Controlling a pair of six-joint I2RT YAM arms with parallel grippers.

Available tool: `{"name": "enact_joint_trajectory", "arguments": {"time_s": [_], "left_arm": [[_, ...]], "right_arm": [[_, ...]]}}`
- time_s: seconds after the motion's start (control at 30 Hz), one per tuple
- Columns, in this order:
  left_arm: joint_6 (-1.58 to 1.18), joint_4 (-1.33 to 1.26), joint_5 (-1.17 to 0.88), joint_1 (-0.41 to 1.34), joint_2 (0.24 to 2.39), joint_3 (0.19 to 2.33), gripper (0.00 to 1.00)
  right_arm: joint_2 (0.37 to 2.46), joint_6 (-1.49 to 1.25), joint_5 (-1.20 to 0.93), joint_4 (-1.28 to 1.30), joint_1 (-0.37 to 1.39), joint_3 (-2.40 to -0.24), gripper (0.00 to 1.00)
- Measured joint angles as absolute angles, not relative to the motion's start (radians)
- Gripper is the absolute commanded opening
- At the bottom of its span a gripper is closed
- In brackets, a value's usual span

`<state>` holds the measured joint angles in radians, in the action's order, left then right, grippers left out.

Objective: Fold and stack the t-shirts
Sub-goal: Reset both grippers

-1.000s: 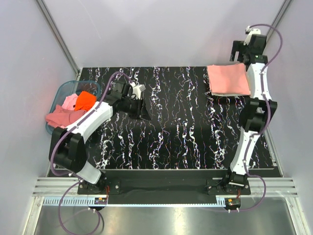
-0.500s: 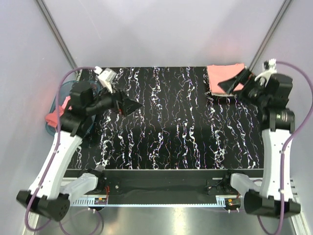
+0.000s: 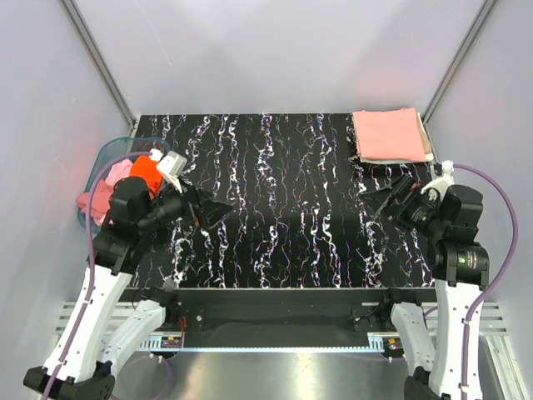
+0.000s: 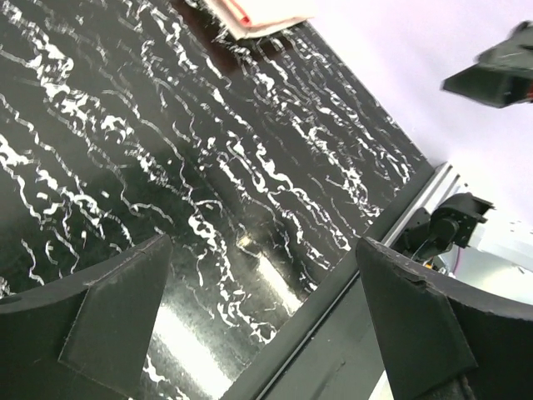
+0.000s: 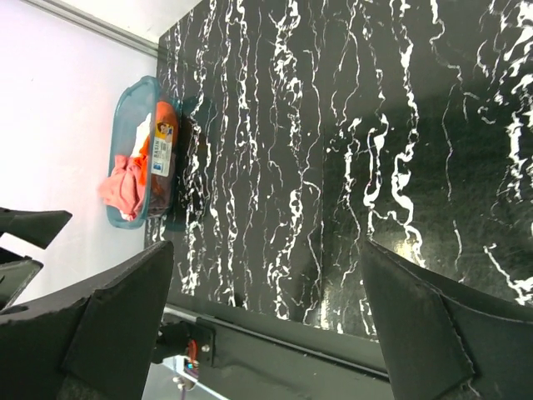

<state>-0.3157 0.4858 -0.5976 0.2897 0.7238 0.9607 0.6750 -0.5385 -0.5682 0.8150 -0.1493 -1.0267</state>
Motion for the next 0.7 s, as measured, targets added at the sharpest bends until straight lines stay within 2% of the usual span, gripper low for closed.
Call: {"name": "enact_joint_trajectory", "arguments": {"time_s": [0.7], "left_arm": [[-0.340, 0.558, -0.577, 0.290, 0.670, 0.961, 0.99]], "right_arm": [[0.672, -0.515, -0.539, 0.867, -0.149, -1.056, 1.00]]}}
